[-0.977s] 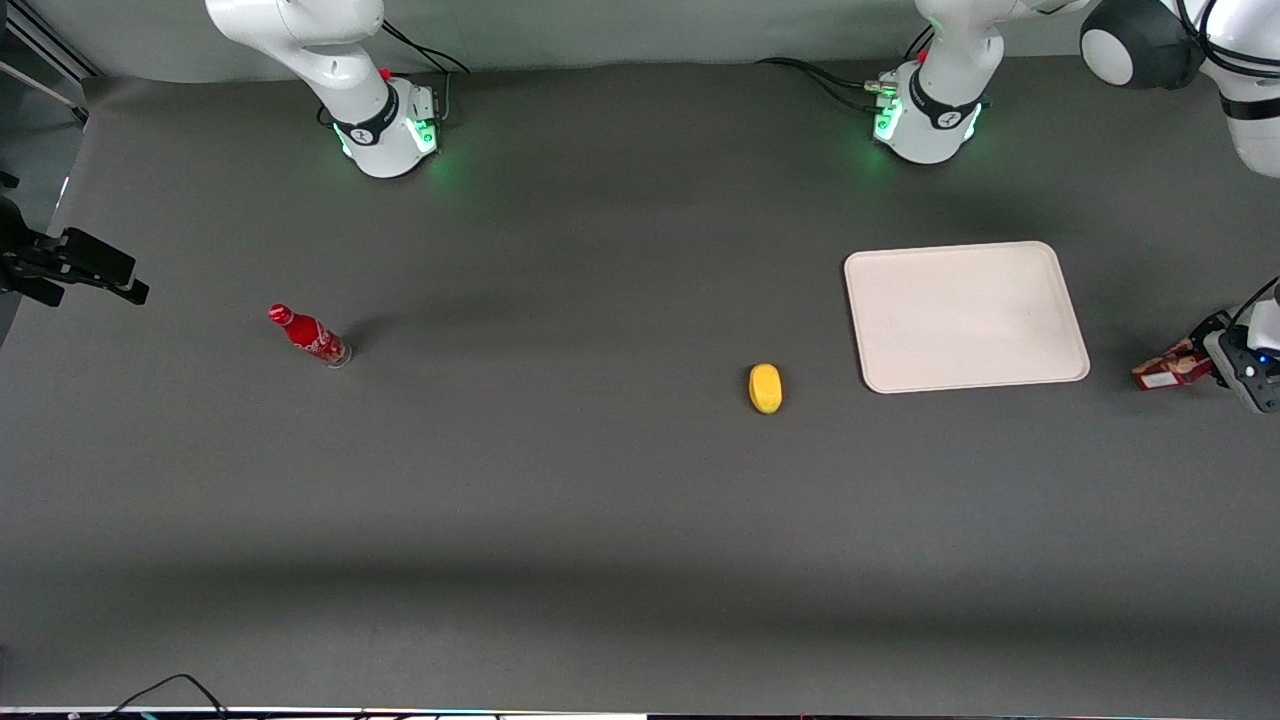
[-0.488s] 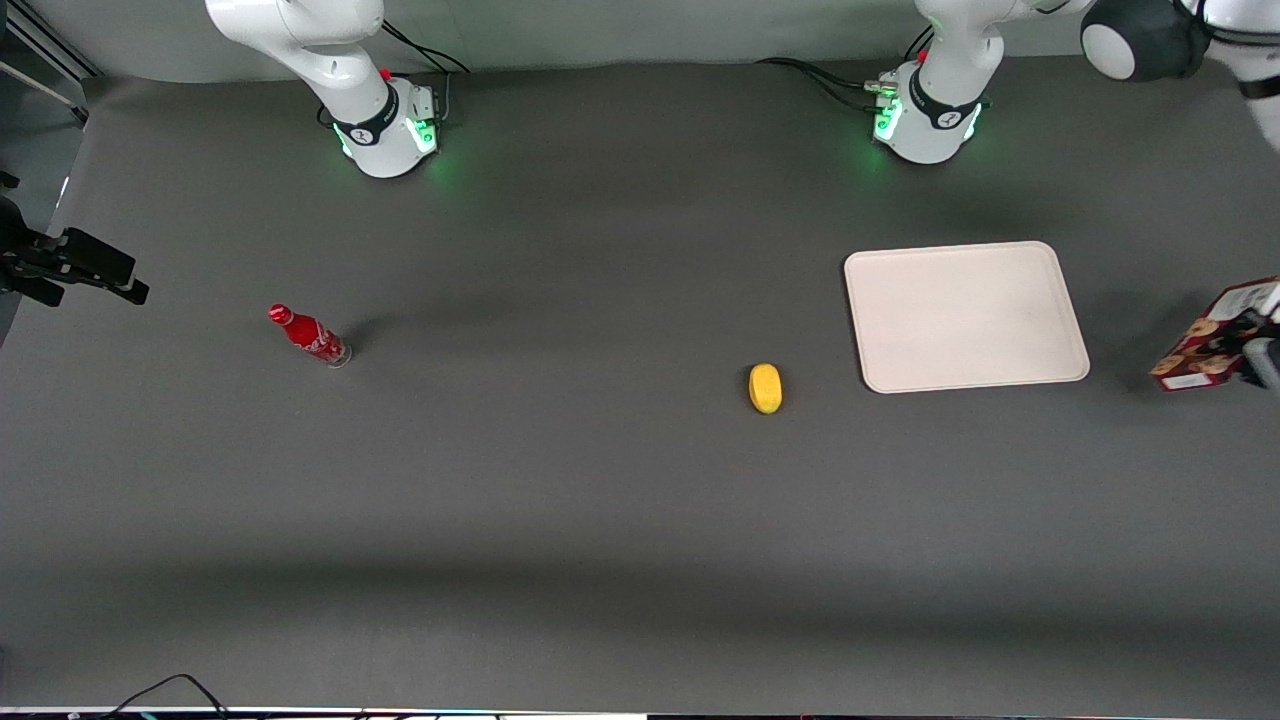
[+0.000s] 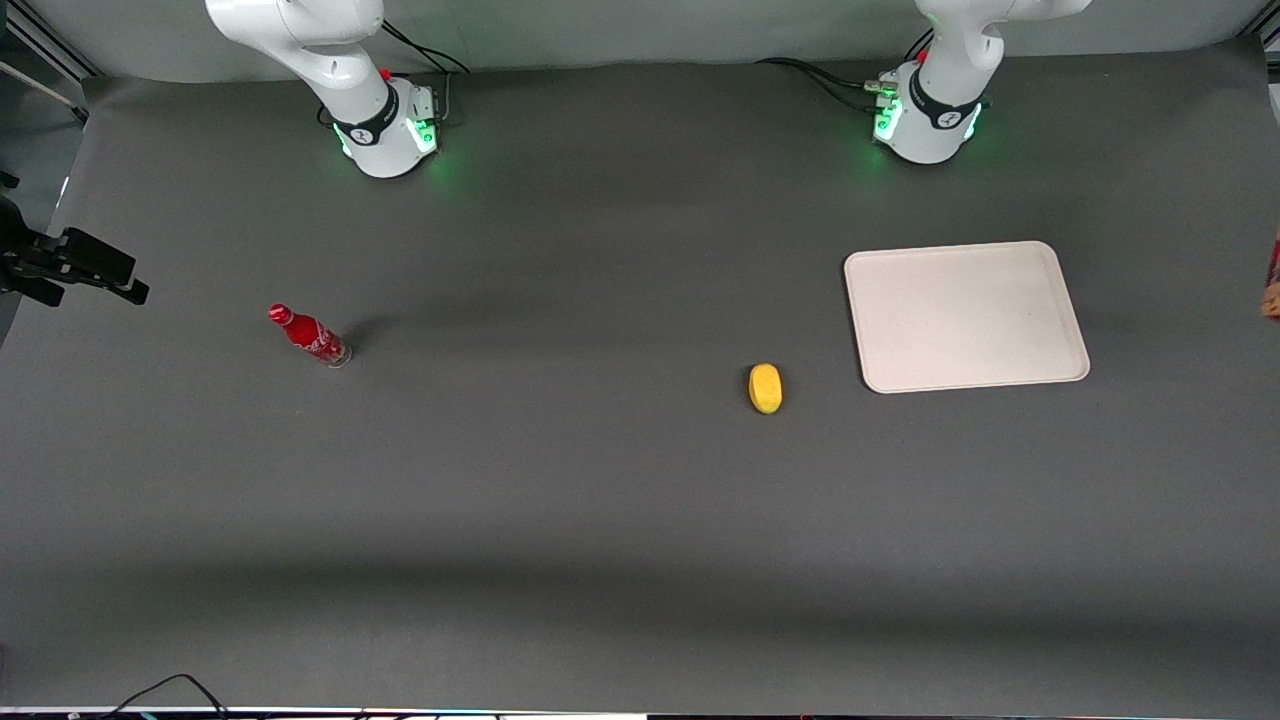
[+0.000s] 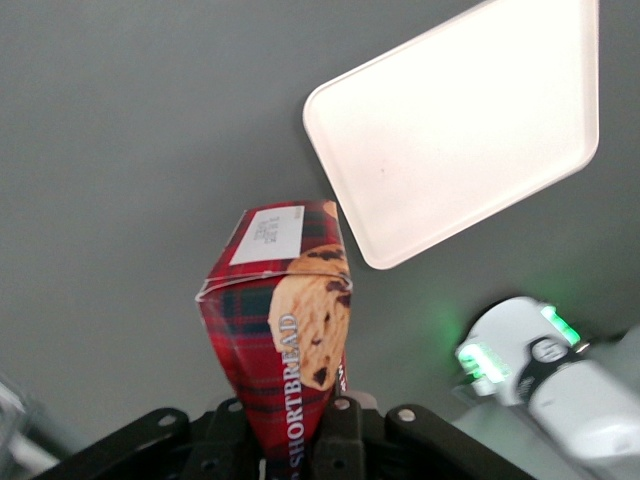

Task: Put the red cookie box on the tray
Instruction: 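Lift the cookie box upright with the left gripper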

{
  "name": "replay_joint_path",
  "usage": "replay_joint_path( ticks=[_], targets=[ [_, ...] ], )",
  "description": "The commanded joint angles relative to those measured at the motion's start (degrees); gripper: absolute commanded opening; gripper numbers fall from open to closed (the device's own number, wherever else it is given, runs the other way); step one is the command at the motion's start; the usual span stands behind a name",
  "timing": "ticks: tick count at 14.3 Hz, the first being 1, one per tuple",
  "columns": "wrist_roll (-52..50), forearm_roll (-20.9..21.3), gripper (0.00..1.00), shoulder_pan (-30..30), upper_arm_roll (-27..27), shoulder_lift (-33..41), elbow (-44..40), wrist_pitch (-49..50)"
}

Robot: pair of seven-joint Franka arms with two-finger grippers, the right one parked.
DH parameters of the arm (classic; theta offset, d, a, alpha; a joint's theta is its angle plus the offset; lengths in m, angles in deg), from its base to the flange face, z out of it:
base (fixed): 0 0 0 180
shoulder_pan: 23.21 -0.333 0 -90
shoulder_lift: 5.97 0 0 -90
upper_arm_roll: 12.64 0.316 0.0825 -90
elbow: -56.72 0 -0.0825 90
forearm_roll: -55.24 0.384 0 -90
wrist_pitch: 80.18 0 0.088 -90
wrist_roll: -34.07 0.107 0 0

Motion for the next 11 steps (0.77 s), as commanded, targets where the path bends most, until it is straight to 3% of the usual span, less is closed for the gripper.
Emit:
replay_joint_path(
  ticks=[1, 3, 5, 8, 11],
  targets=[
    [-22.55, 6.64, 0.00, 2.56, -6.60, 9.37, 0.96, 4.29],
    [-35.56, 12.17, 0.00, 2.39, -16.18, 14.91, 3.49, 6.49],
    [-42.36, 14.21, 0.00, 2.30, -21.40, 20.97, 11.03, 4.66],
    [-42.92, 14.40, 0.00, 2.21, -22.29, 27.74, 26.75, -5.85],
    [-42.65, 14.40, 0.00, 1.86, -22.03, 29.00, 40.91, -20.53]
  ],
)
